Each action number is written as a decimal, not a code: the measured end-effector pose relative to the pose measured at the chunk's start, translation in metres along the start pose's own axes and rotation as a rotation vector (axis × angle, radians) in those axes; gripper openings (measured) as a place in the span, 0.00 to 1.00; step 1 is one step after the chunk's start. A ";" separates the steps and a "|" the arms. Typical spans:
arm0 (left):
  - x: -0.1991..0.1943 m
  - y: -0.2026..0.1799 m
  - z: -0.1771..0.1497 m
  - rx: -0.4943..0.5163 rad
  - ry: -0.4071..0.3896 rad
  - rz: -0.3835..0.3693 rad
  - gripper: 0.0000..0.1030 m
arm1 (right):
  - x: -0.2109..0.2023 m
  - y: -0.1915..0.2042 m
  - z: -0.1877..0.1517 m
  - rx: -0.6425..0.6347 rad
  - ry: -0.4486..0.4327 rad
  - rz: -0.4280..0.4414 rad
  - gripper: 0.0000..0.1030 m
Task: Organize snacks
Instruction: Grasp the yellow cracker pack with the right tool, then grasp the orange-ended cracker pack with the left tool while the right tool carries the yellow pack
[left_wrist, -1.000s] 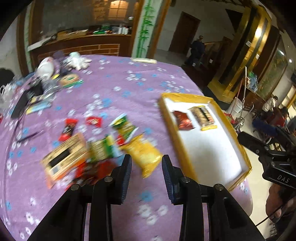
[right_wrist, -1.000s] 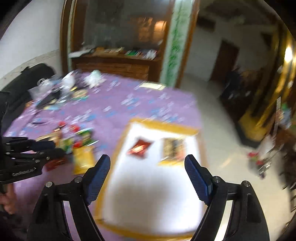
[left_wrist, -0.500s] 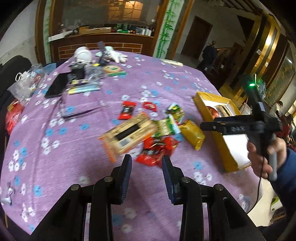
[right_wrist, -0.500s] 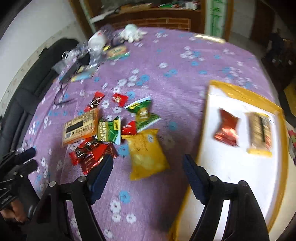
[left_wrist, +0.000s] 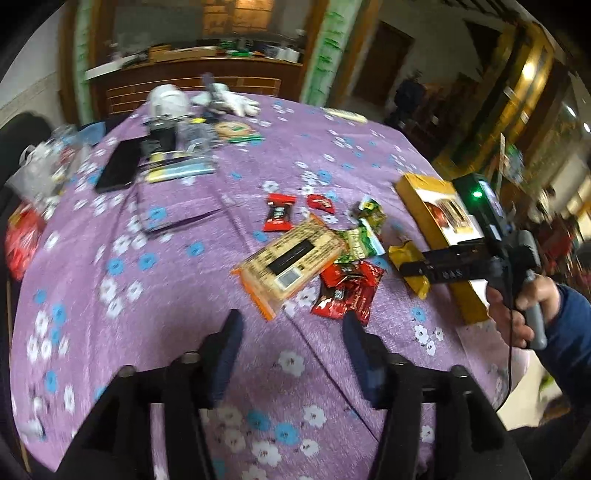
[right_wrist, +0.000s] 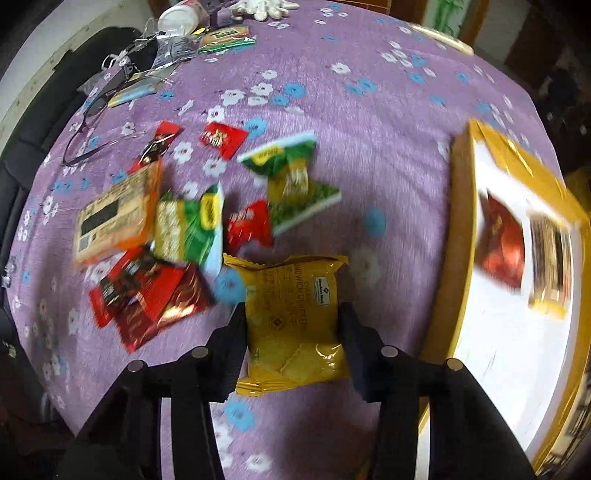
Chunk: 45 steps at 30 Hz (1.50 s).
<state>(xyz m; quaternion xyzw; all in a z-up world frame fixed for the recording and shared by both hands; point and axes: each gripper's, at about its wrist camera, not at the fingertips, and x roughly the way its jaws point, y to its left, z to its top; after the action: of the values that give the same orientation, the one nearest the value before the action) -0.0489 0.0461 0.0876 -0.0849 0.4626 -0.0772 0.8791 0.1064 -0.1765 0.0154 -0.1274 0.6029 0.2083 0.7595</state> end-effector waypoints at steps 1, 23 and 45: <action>0.003 -0.002 0.004 0.021 0.006 -0.005 0.68 | -0.005 0.000 -0.006 0.013 -0.007 0.011 0.45; 0.148 -0.006 0.064 0.334 0.253 -0.095 0.68 | -0.096 -0.024 -0.104 0.289 -0.151 0.107 0.45; 0.051 -0.023 -0.006 -0.009 0.071 0.008 0.61 | -0.078 0.006 -0.089 0.210 -0.134 0.125 0.45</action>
<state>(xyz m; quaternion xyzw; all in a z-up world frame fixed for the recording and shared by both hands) -0.0265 0.0124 0.0481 -0.0844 0.4940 -0.0744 0.8621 0.0125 -0.2236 0.0702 0.0048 0.5760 0.1990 0.7928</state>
